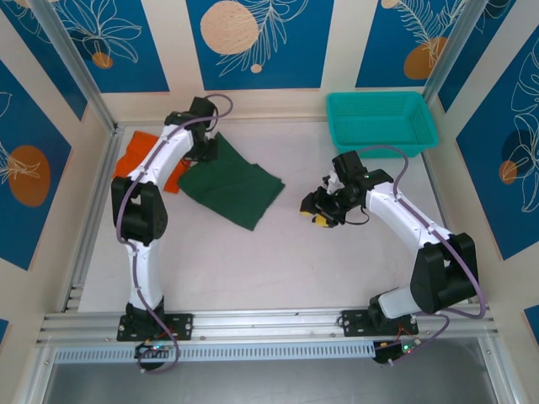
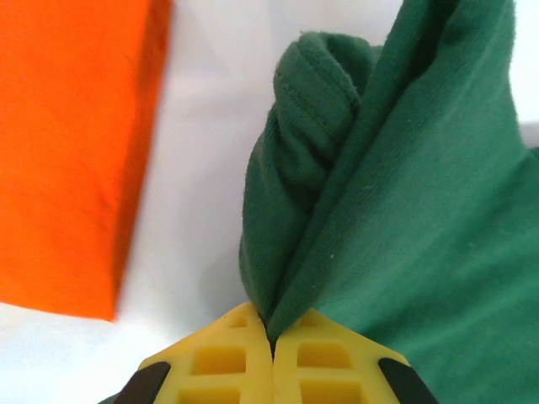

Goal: Fold and stack the t-shirts

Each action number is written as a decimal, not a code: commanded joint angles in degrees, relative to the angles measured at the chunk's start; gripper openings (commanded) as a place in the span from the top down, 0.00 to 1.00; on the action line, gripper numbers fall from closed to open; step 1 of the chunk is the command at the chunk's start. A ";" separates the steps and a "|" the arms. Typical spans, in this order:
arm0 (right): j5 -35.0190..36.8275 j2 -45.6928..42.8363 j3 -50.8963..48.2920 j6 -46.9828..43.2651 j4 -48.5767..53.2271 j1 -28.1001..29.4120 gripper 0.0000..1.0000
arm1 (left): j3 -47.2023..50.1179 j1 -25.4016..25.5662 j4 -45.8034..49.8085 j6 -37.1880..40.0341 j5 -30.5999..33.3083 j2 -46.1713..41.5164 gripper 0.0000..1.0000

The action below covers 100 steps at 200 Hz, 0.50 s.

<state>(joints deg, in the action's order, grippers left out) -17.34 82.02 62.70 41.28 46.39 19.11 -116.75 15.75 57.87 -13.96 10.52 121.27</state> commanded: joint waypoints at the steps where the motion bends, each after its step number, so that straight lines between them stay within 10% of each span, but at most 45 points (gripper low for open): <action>1: 0.27 0.90 3.04 -0.79 5.38 0.57 0.51 | -6.34 -1.80 5.68 6.89 5.98 1.57 1.00; 100: 2.66 1.65 9.25 -4.64 16.96 0.87 0.51 | -19.44 -11.20 10.97 18.94 -2.59 -0.18 1.00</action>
<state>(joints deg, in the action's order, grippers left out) -15.14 82.78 69.10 38.87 58.02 19.53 -130.96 7.94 66.85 1.61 13.02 122.98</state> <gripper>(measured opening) 0.491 0.037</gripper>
